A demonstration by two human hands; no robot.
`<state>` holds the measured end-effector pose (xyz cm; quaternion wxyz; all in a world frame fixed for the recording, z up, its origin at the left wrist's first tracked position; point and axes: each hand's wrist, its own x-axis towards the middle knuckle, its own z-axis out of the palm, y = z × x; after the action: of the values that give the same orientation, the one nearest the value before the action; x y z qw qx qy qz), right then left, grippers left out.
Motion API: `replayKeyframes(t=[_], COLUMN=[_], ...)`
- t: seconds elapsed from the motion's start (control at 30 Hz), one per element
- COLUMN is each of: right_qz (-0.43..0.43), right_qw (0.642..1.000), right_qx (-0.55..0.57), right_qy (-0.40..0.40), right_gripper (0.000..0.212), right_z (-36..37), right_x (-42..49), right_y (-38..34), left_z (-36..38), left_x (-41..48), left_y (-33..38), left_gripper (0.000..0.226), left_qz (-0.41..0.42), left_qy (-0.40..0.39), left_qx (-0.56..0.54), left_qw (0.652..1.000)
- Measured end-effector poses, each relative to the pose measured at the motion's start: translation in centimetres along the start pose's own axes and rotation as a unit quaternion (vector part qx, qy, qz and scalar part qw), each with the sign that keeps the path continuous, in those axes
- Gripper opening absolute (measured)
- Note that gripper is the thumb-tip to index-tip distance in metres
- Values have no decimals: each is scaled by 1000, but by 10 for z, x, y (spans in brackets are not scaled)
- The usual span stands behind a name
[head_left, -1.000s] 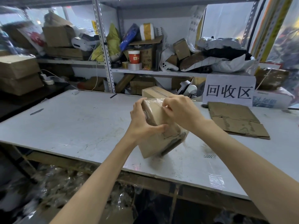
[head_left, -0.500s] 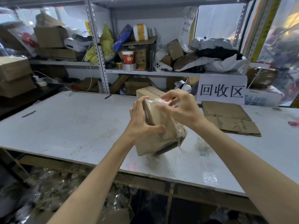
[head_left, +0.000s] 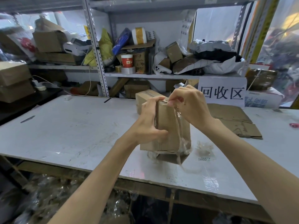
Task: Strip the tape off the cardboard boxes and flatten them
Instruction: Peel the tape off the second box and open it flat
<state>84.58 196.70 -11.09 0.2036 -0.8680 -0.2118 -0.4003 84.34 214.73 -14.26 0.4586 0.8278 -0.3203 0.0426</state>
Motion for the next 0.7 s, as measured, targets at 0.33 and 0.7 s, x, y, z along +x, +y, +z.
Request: replayKeyframes(t=[0.33, 0.7], right_qz=[-151, 146], right_qw=[944, 960], right_qx=[-261, 188], right_qy=[-132, -147], right_gripper=[14, 28], right_z=[-10, -37], right_x=[-3, -25], right_y=[-7, 0], left_z=[6, 1], left_x=[9, -1], left_y=[-12, -11], left_gripper=[57, 59], left_qz=[-100, -75], left_qy=[-13, -91], left_qx=[-156, -198], left_qw=[983, 973])
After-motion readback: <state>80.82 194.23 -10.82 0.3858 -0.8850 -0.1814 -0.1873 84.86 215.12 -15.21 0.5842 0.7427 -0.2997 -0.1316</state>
